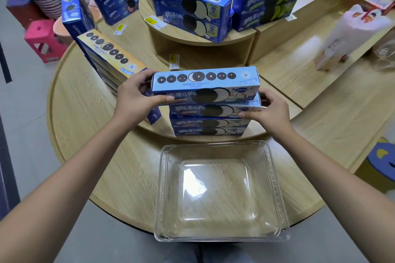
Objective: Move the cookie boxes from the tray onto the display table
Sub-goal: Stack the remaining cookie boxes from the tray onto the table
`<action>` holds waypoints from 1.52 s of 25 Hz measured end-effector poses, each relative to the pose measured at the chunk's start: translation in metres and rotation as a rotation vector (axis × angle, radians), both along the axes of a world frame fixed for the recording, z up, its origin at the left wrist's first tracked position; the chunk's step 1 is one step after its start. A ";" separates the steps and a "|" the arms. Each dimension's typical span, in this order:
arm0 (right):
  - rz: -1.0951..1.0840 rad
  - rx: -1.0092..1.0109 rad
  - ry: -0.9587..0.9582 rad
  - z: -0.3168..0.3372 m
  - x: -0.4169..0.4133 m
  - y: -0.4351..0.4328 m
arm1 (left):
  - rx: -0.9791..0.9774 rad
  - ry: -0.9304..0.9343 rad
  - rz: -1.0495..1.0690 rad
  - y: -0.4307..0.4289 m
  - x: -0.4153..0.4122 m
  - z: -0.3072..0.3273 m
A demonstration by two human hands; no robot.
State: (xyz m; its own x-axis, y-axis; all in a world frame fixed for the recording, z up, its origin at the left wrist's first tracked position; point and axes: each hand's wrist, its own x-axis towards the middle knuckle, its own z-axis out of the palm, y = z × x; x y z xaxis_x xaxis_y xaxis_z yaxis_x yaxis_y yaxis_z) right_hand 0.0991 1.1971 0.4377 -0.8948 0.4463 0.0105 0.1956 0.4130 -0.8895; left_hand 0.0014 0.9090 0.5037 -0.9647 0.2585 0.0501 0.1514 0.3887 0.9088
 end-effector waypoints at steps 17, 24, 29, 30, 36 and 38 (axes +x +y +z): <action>0.172 0.020 -0.039 0.011 -0.002 0.008 | -0.017 0.006 -0.016 0.006 -0.001 -0.015; 0.320 -0.046 -0.049 0.030 0.000 0.021 | -0.005 -0.111 -0.036 0.009 0.014 -0.038; 0.339 -0.086 -0.057 0.032 -0.004 0.024 | 0.026 -0.127 -0.025 0.008 0.011 -0.040; 0.336 -0.109 -0.058 0.032 -0.004 0.024 | 0.027 -0.130 -0.034 0.006 0.010 -0.040; 0.320 -0.164 -0.072 0.033 -0.004 0.024 | 0.042 -0.186 -0.082 0.000 0.005 -0.044; 0.315 -0.145 -0.072 0.034 -0.001 0.023 | 0.029 -0.187 -0.089 0.000 0.004 -0.044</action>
State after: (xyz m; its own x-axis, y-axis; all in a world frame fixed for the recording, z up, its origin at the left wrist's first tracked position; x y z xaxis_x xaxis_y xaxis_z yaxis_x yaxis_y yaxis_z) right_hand 0.0980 1.2204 0.4718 -0.9849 0.1406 -0.1009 0.1431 0.3336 -0.9318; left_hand 0.0057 0.9087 0.4600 -0.9313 0.3440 -0.1194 0.0110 0.3543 0.9351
